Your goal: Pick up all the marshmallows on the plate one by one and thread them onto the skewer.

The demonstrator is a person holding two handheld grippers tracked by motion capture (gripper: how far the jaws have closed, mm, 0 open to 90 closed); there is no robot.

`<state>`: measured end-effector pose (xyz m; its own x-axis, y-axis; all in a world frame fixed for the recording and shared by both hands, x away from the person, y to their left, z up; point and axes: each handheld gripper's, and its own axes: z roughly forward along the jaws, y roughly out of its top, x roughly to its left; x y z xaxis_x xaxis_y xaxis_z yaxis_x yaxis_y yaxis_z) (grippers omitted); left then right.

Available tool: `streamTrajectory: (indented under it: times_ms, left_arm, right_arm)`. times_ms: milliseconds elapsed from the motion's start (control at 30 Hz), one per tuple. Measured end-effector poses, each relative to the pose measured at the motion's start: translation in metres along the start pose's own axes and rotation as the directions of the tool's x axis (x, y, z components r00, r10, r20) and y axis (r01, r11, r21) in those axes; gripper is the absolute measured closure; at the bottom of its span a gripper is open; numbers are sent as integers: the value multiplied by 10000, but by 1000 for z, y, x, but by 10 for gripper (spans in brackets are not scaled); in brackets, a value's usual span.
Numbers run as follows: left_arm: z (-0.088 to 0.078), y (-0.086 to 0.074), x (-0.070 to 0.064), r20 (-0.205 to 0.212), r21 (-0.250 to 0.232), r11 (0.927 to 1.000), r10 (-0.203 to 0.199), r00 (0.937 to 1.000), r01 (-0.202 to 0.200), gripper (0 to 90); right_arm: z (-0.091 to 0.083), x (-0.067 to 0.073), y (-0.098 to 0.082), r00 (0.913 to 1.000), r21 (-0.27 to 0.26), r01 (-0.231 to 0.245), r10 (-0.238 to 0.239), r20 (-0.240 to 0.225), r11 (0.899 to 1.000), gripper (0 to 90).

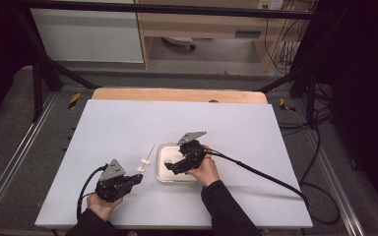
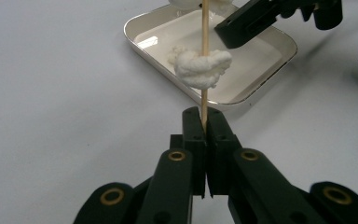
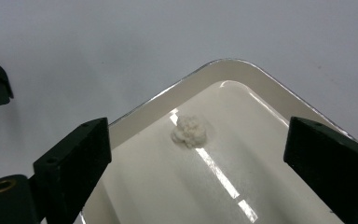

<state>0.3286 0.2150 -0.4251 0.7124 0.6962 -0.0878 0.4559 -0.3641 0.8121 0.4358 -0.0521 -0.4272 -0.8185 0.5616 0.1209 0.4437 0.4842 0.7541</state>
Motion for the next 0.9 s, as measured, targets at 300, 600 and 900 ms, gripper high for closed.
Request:
streamTrajectory:
  times_ms: [300,600,900]
  left_arm:
    - [-1,0,0,6,-48,10000,-23,10000,23,881]
    - [0,0,1,53,-22,10000,-70,10000,71,881]
    - [1,0,-1,76,19,10000,6,10000,-6,881]
  right_arm:
    - [21,-2,9,10000,180,45,-43,-85,9998,236]
    - [32,-5,5,9992,516,183,-164,-357,9985,417]
    - [32,-3,4,9977,617,614,-595,-330,9962,565]
